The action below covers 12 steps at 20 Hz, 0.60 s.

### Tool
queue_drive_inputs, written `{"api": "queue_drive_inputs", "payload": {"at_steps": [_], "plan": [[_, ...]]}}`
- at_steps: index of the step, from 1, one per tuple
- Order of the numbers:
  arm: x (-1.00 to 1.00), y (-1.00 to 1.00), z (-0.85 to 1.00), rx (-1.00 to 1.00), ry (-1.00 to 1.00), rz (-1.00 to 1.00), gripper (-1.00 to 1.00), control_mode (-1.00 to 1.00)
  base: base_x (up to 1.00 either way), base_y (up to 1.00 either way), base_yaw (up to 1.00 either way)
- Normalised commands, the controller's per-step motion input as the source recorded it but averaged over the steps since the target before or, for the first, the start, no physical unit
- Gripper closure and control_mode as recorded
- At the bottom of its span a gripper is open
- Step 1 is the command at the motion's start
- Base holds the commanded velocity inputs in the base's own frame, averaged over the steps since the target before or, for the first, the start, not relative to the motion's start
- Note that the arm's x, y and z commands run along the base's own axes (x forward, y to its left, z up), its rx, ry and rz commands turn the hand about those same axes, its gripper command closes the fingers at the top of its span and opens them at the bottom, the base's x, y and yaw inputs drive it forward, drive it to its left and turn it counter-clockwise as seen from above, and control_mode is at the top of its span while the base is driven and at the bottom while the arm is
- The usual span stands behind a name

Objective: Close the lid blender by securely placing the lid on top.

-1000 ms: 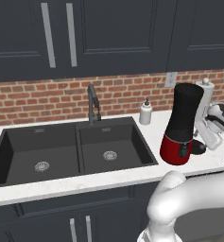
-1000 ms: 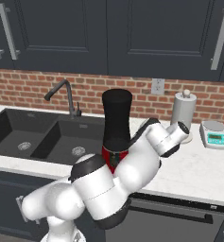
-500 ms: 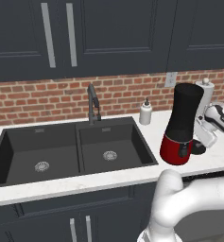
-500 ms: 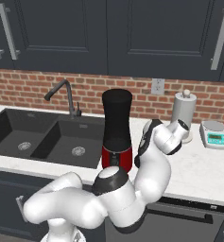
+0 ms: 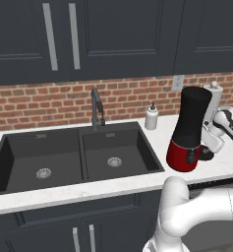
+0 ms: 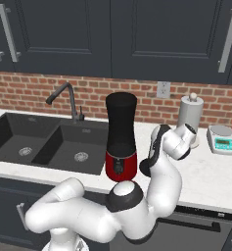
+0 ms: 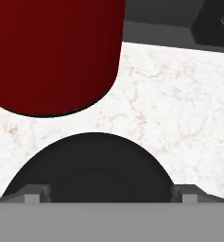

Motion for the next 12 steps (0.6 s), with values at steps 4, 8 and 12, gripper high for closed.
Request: {"api": "queue_drive_inputs", "payload": {"at_steps": [4, 8, 12], "plan": [[0.03, -0.04, -0.29, -0.01, 0.0, 0.0, -1.0, -1.0, 0.0, 0.0, 0.0], [-0.11, 0.0, -0.5, -0.02, 0.0, 0.0, -1.0, -1.0, 0.0, 0.0, 0.0], [-0.17, 0.0, -0.62, -0.06, 0.0, 0.0, -1.0, -1.0, 0.0, 0.0, 0.0]]}}
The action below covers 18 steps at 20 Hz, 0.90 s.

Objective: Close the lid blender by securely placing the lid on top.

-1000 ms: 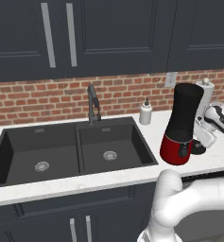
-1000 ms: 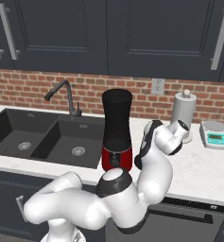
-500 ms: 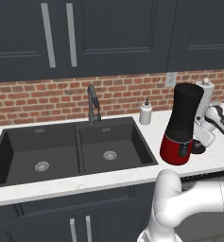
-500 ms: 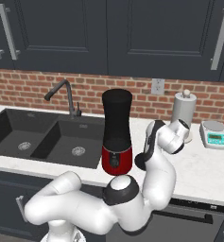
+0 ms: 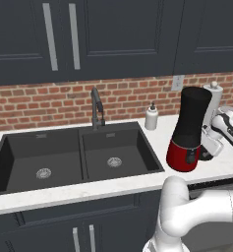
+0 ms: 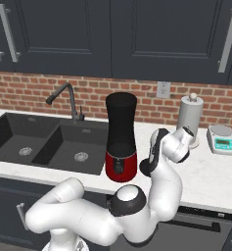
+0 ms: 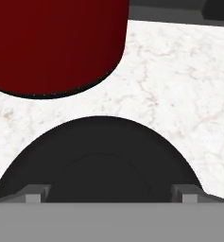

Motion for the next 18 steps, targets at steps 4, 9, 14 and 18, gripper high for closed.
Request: {"api": "queue_drive_inputs", "payload": {"at_steps": [4, 9, 14, 18], "plan": [[-0.2, 0.0, -0.65, -0.07, 0.0, 0.0, -1.0, -1.0, 0.0, 0.0, 0.0], [-0.14, 0.0, -0.68, -0.08, 0.02, 0.0, 1.0, -1.0, 0.0, 0.0, 0.0], [-0.05, 0.0, -0.56, -0.07, 0.04, -0.01, 1.0, -1.0, 0.0, 0.0, 0.0], [-0.02, 0.0, -0.25, 0.0, 0.0, 0.0, 1.0, -1.0, 0.0, 0.0, 0.0]]}}
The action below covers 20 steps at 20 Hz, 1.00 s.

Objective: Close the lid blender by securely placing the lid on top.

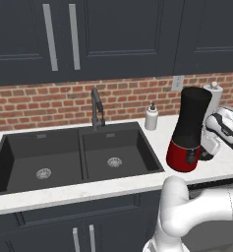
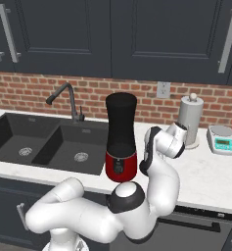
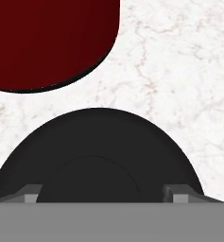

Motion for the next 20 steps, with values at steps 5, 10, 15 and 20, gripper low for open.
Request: {"api": "queue_drive_inputs", "payload": {"at_steps": [5, 10, 15, 20], "plan": [[-0.08, -0.07, -0.01, 0.0, 0.0, 0.0, 1.0, -1.0, 0.0, 0.0, 0.0], [-0.25, -0.36, 0.28, 0.0, -0.01, -0.02, 1.0, -1.0, 0.0, 0.0, 0.0], [-0.2, -0.29, 0.7, 0.0, -0.08, -0.05, 1.0, -1.0, 0.0, 0.0, 0.0], [-0.28, -0.14, 0.91, 0.0, -0.08, -0.06, 1.0, -1.0, 0.0, 0.0, 0.0]]}}
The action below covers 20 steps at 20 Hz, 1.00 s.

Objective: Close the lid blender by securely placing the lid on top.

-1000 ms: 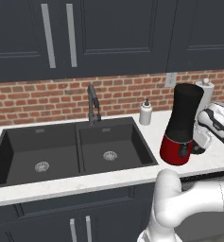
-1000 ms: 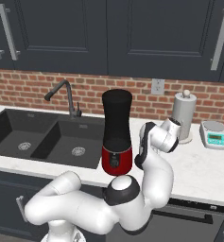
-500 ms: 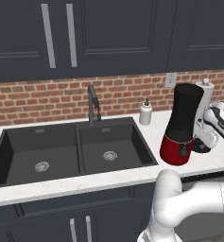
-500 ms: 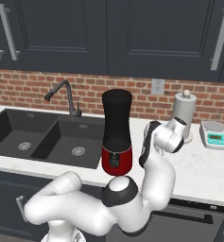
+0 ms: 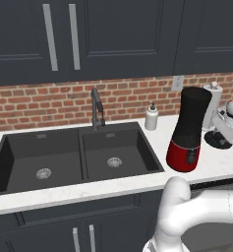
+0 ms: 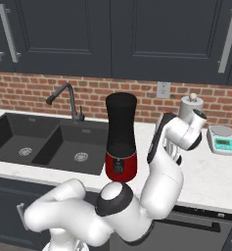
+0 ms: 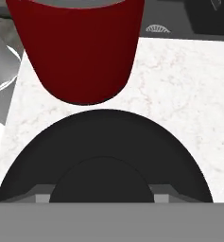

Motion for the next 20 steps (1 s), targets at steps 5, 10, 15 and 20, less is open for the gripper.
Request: {"api": "queue_drive_inputs", "payload": {"at_steps": [5, 10, 15, 20], "plan": [[-0.42, 0.0, 0.97, 0.0, -0.08, -0.07, 1.0, -1.0, 0.0, 0.0, 0.0], [-0.6, 0.0, 0.99, 0.0, -0.08, -0.1, 1.0, -1.0, 0.0, 0.0, 0.0], [-0.64, 0.0, 1.0, 0.0, -0.11, -0.09, 1.0, -1.0, 0.0, 0.0, 0.0], [-0.46, 0.34, 0.97, 0.0, -0.12, -0.05, 1.0, -1.0, 0.0, 0.0, 0.0]]}}
